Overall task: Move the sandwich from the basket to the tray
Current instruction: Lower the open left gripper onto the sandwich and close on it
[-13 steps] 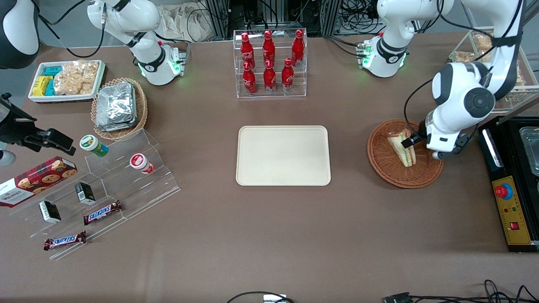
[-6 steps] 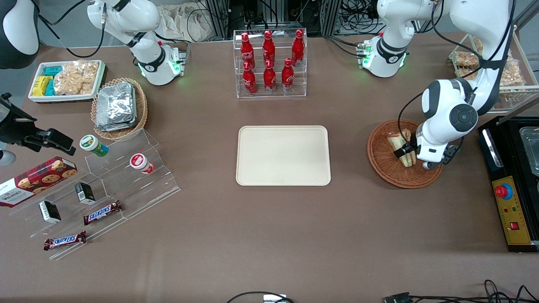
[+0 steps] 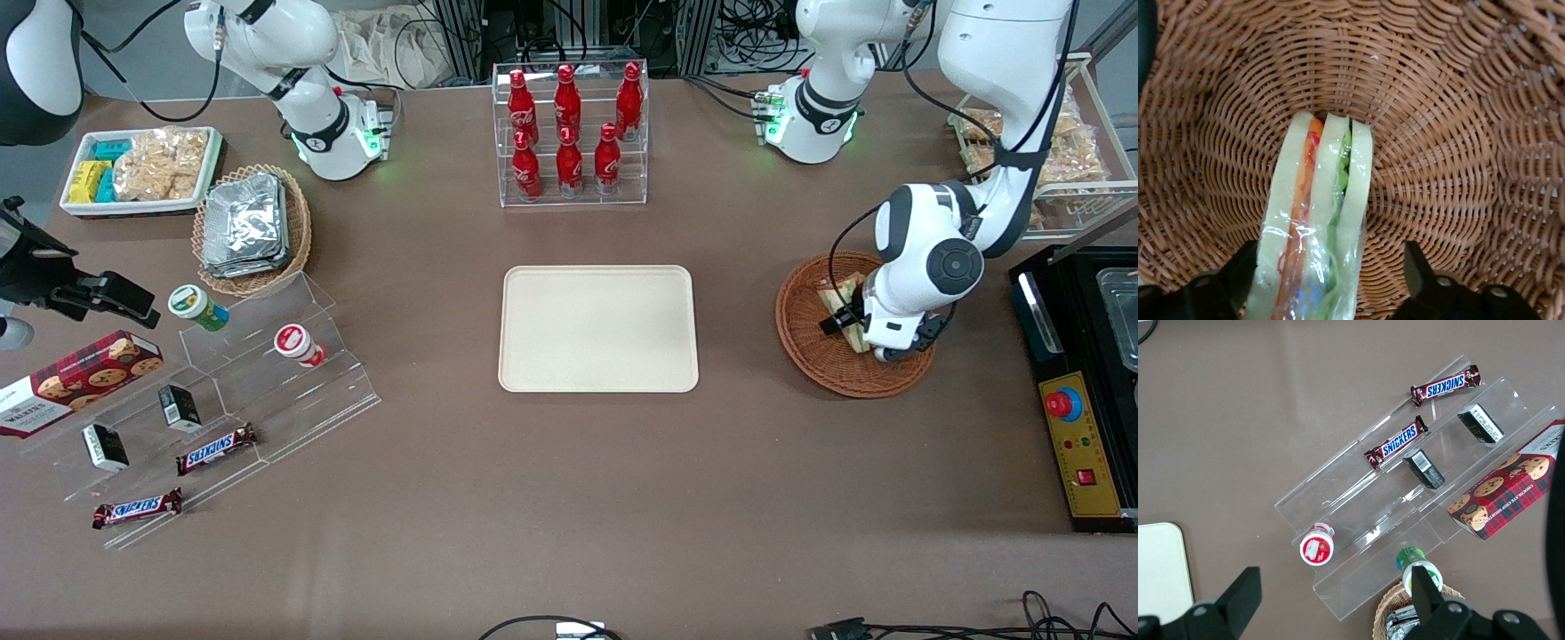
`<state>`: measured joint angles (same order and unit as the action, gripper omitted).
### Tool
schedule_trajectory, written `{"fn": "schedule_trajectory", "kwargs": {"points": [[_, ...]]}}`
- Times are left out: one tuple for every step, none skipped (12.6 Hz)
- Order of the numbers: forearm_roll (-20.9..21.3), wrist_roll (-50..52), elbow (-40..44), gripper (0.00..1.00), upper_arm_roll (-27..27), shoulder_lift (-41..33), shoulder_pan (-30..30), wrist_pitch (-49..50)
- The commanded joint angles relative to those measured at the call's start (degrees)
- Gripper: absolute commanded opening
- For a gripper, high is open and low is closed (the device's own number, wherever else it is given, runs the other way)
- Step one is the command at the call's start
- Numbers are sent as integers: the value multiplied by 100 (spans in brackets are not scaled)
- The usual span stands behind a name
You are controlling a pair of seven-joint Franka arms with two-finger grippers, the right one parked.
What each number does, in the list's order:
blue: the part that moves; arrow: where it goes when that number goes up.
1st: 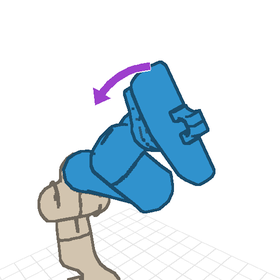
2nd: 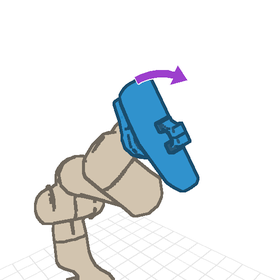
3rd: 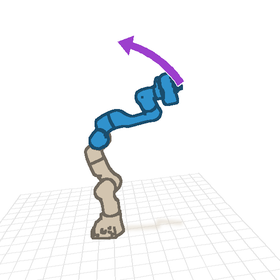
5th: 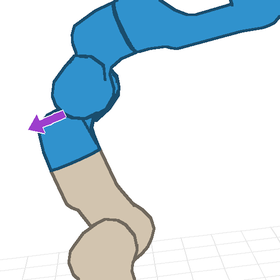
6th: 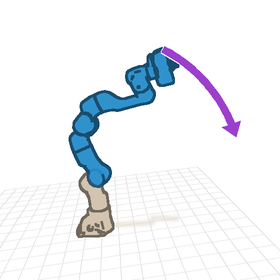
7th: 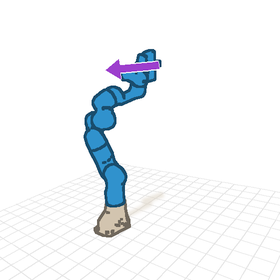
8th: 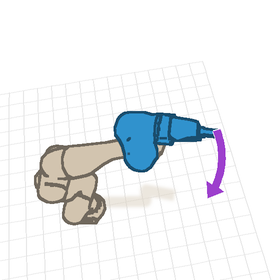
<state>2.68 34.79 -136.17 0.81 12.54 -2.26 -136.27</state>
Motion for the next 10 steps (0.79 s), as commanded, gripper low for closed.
{"fn": "schedule_trajectory", "kwargs": {"points": [[22,98,20,13,7,-6,-29,-13],[13,89,29,2,7,-6,-29,-13],[13,80,29,1,7,-23,-29,-13],[22,46,46,1,7,-102,-29,100],[22,37,108,0,16,-285,-29,414],[22,-16,178,0,85,-618,-29,757],[31,-42,239,0,129,-1004,-29,1082],[31,-234,423,0,130,-1364,-29,1547],[22,-471,755,0,130,-1620,-29,2186],[-4,-691,1228,0,130,-1745,-29,2889]]}}
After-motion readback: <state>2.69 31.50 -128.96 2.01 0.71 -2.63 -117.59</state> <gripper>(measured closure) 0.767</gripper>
